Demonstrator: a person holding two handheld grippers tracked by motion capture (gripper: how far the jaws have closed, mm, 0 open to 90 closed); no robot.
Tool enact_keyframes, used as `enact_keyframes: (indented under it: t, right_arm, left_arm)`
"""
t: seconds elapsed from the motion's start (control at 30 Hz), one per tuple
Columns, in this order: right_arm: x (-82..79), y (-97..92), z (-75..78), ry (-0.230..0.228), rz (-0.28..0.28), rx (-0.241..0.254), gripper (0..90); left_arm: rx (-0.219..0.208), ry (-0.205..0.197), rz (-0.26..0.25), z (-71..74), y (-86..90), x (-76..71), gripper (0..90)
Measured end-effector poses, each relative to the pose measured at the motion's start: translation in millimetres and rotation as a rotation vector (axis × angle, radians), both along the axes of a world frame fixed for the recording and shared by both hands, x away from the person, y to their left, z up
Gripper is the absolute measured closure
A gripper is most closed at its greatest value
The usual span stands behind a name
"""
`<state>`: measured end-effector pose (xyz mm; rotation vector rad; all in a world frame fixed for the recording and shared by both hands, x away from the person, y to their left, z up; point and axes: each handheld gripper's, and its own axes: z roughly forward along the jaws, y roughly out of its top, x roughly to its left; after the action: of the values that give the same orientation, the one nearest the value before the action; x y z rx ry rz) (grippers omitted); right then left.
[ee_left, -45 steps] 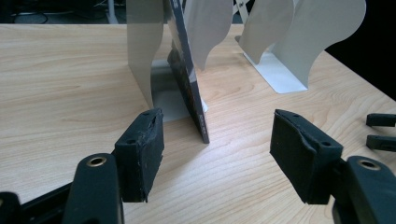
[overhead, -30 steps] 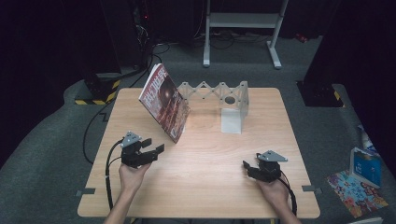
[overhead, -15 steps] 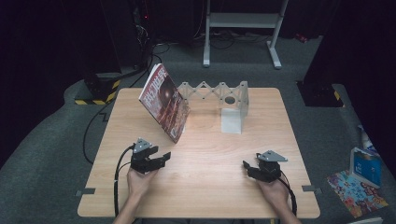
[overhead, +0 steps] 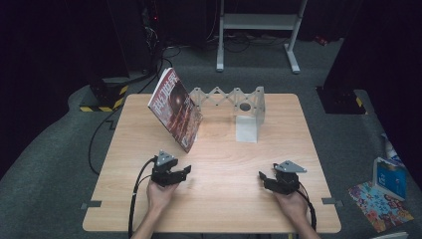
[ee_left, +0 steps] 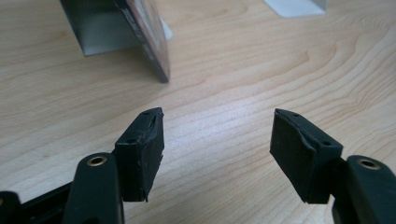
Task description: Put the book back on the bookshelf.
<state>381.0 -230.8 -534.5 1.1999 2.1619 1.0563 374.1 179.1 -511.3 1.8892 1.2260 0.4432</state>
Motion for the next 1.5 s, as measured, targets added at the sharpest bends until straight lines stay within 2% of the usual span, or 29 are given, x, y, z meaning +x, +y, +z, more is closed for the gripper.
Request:
enact_keyframes:
  t: [0.27, 0.53, 0.7, 0.77, 0.87, 1.5]
  right_arm:
    - [-0.1, 0.0, 0.0, 0.001, -0.001, 0.000, 30.3]
    - [0.0, 0.1, 0.0, 0.000, -0.002, -0.001, 30.2]
    - [0.1, 0.0, 0.0, 0.000, -0.002, -0.001, 30.2]
    - [0.1, 0.1, 0.1, 0.001, -0.003, 0.000, 30.2]
    - [0.2, 0.4, 0.1, 0.003, -0.004, 0.002, 30.2]
    - [-0.1, 0.2, -0.1, 0.002, -0.010, 0.002, 30.0]
  left_arm:
    - [0.034, -0.023, 0.011, -7.4, -10.4, 2.6, 35.0]
    - [0.087, -0.017, -0.003, -18.1, -20.3, 3.8, 35.0]
    - [0.105, -0.041, 0.001, -19.9, -24.5, 2.9, 34.8]
    - [0.129, -0.054, -0.002, -20.7, -26.1, 1.4, 34.8]
    - [0.126, -0.065, -0.003, -21.9, -27.2, 0.0, 34.5]
    - [0.127, -0.064, -0.008, -22.1, -26.1, -1.1, 33.4]
